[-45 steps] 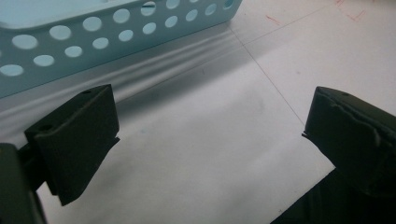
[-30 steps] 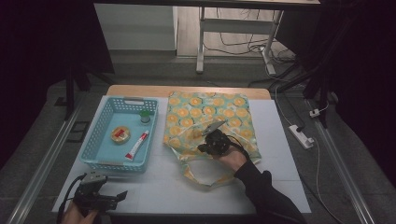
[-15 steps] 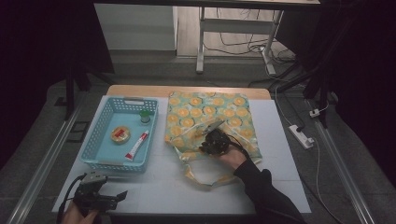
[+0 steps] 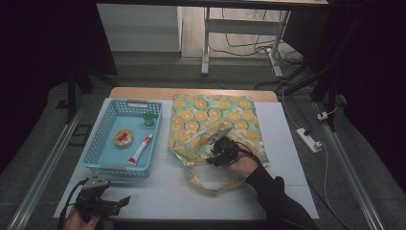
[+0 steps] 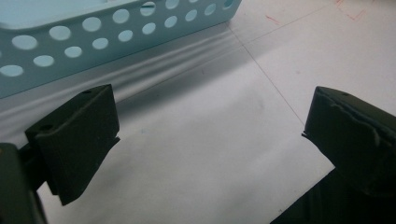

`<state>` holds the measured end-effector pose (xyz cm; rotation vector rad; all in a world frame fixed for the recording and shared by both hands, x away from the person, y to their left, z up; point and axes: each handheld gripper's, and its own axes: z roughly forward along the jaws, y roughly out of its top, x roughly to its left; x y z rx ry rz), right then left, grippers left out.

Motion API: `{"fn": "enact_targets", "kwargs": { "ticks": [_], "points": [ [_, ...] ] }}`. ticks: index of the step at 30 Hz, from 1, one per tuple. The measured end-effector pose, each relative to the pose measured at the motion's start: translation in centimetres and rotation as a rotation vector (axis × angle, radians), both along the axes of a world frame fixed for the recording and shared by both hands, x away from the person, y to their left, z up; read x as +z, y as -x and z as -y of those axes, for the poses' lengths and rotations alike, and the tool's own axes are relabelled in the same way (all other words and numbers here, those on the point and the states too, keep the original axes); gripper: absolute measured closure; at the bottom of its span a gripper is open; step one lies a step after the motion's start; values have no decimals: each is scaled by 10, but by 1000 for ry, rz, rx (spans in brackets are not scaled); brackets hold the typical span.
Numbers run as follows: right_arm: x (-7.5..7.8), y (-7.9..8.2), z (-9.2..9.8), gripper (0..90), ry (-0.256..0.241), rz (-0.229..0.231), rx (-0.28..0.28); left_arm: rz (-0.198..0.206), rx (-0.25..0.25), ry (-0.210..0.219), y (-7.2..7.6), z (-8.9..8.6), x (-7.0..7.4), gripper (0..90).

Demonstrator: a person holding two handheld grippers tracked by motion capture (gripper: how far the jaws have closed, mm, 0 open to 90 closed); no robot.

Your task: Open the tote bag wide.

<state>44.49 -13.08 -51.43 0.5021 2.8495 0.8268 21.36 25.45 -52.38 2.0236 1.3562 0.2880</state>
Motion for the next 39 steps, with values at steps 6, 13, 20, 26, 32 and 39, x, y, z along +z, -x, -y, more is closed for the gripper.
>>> {"fn": "enact_targets", "kwargs": {
  "ticks": [6, 13, 20, 26, 32, 39],
  "points": [
    [1, -1, -1, 753, 7, 17, -19, -5, -2, -7, -1, 1, 0, 36],
    [-3, 0, -8, 703, -41, 9, -4, -6, -1, -7, -1, 1, 0, 36],
    [-2, -3, -3, 900, -61, -70, -14, -5, -2, -8, -1, 1, 0, 36],
    [15, -6, 1, 900, -146, -33, -40, -7, 0, -6, -1, 1, 0, 36],
    [33, -9, 2, 900, -216, -4, -55, -10, 3, -6, -1, 1, 0, 36],
    [48, -9, -5, 900, -269, 1, -45, -9, 7, -3, -1, 0, 0, 36]
  ]
}}
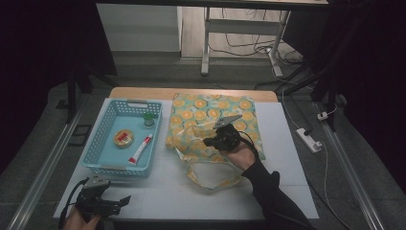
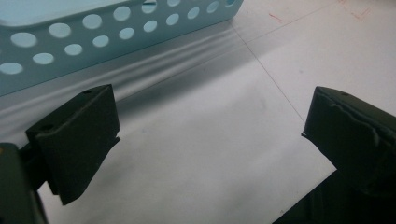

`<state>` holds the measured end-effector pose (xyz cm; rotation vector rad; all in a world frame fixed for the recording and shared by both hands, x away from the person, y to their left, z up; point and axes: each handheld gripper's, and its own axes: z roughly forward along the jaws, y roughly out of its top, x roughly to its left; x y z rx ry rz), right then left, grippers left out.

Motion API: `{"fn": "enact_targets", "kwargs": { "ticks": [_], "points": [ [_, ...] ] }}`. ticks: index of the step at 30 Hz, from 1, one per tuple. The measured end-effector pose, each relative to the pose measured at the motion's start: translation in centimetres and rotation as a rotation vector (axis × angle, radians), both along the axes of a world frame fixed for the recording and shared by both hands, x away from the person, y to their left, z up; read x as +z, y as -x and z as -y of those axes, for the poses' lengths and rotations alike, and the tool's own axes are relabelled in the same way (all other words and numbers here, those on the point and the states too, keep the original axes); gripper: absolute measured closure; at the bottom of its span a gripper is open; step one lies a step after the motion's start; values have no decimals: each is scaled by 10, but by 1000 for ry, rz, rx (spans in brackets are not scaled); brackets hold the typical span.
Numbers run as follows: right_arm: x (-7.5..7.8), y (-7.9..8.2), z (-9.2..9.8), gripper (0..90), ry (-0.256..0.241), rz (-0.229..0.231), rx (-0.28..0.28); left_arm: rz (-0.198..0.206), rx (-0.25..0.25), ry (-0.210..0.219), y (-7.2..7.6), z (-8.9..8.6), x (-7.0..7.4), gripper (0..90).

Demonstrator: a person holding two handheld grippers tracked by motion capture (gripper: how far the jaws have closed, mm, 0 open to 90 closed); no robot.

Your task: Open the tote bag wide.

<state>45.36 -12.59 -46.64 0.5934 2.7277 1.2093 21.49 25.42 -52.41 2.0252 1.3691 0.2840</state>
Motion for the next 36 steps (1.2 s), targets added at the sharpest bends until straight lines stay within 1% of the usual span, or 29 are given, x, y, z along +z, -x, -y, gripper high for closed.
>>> {"fn": "enact_targets", "kwargs": {
  "ticks": [3, 8, 12, 15, 17, 23, 31, 36],
  "points": [
    [8, 0, -3, 900, -10, 9, -3, -2, 1, 1, 0, 0, 0, 36],
    [23, -2, -7, 900, -33, 43, -10, -2, 5, 3, 0, 0, 0, 36],
    [35, -6, -7, 900, -61, 48, -22, -3, 6, 5, 0, -1, 0, 36],
    [42, -9, -6, 900, -81, 44, -29, -3, 7, 7, 0, -1, 0, 36],
    [45, -11, -7, 900, -83, 44, -31, -3, 7, 7, 0, -1, 0, 36],
    [53, -12, -9, 900, -88, 65, -32, -4, 10, 7, 0, -1, 0, 36],
    [64, -13, -12, 900, -106, 82, -36, -3, 17, 23, 0, -3, 0, 31],
    [69, -15, -15, 900, -109, 97, -44, -4, 17, 27, 0, -4, 0, 30]
  ]
}}
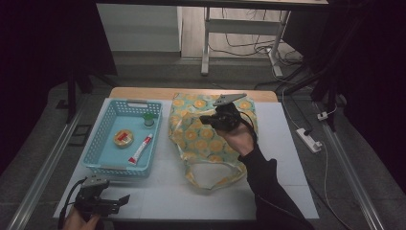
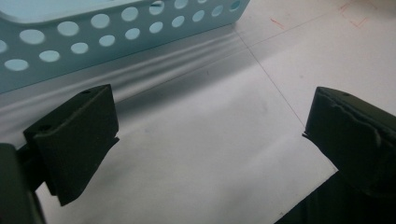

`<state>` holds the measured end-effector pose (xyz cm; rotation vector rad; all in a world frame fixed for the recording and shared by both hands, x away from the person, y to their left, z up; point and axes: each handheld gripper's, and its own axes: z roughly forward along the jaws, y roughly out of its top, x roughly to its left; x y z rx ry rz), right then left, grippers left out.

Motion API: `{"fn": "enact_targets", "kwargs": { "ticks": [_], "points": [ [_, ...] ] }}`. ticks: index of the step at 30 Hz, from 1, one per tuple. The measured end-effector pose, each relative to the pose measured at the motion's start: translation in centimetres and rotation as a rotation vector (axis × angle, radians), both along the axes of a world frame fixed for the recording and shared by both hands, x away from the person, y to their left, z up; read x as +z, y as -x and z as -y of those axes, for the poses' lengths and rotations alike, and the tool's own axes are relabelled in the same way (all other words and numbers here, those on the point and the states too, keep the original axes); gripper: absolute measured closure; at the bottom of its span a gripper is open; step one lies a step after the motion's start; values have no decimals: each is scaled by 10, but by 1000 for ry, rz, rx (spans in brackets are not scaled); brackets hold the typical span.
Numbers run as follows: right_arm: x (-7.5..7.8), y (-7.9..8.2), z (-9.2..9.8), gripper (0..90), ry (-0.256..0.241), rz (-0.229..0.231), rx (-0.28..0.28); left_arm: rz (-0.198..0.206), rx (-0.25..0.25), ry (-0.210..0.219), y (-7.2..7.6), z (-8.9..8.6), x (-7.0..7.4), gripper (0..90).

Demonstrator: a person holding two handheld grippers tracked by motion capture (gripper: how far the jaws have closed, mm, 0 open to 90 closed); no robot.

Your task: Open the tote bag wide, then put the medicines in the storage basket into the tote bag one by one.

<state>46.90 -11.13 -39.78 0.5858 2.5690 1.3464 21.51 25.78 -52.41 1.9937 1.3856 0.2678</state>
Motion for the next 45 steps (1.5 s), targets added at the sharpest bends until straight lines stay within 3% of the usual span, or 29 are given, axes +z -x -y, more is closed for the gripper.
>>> {"fn": "enact_targets", "kwargs": {
  "ticks": [15, 18, 20, 31, 39, 45],
  "points": [
    [-1, -1, 4, 900, -3, 11, -17, 31, 11, 38, 3, -4, 2, 0],
    [-3, -2, 5, 900, 0, 12, -15, 14, 3, 68, 3, -5, 2, 0],
    [-4, -2, 5, 900, 2, 11, -13, 6, -1, 64, 2, -5, 3, 0],
    [-7, -3, 5, 900, 14, 11, -12, 59, -36, 122, 2, -10, 12, 0],
    [-6, -4, 8, 900, 11, 10, -14, 102, -60, 110, 2, -10, 22, 0],
    [-6, -6, 9, 900, 8, 2, -14, 103, -52, 109, 0, -10, 32, 0]
  ]
}}
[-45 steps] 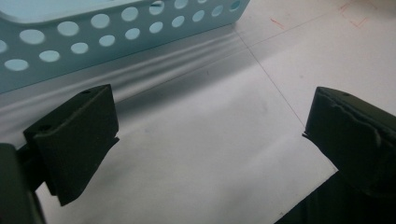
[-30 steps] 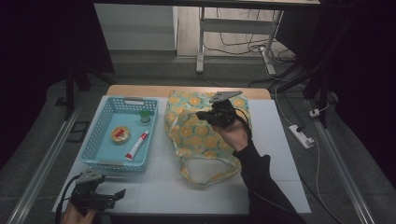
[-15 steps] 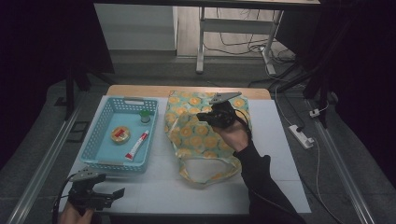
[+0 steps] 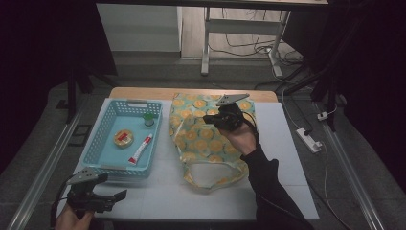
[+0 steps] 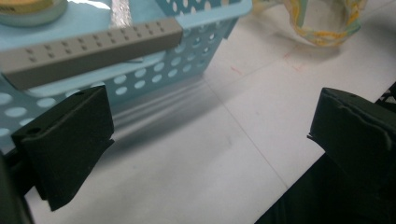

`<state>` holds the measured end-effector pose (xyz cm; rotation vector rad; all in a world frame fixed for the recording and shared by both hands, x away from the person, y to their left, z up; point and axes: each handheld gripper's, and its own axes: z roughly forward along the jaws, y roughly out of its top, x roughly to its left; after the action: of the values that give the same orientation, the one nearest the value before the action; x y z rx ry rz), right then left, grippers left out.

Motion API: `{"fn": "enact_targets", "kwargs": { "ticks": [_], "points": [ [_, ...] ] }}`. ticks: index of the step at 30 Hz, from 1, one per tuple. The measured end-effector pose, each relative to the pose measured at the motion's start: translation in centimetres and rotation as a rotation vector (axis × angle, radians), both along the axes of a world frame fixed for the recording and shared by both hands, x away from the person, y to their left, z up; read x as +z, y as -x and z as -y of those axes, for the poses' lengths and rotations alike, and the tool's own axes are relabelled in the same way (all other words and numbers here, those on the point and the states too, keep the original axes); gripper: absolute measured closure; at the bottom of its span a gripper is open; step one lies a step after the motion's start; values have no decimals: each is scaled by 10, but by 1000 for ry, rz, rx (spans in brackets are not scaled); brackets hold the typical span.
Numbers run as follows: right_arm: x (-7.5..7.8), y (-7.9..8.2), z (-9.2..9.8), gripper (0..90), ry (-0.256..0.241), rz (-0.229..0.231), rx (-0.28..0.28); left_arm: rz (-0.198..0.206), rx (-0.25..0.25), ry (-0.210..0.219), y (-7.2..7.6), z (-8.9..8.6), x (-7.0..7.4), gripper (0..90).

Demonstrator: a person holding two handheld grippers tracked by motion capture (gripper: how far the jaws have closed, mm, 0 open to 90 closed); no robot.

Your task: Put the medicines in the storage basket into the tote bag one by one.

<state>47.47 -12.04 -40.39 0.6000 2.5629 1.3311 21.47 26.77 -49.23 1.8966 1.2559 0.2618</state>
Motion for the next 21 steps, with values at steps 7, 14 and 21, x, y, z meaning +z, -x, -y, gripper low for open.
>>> {"fn": "enact_targets", "kwargs": {
  "ticks": [7, 14, 21],
  "points": [
    [0, 0, -1, 900, 6, -2, 5, 13, 0, -1, -9, -4, 10, 0],
    [-1, -1, -1, 900, 9, -4, 7, 31, 10, -15, -26, -6, 18, 0],
    [-1, -1, -1, 900, 7, -3, 10, 11, 38, -28, -49, -9, 20, 0]
  ]
}}
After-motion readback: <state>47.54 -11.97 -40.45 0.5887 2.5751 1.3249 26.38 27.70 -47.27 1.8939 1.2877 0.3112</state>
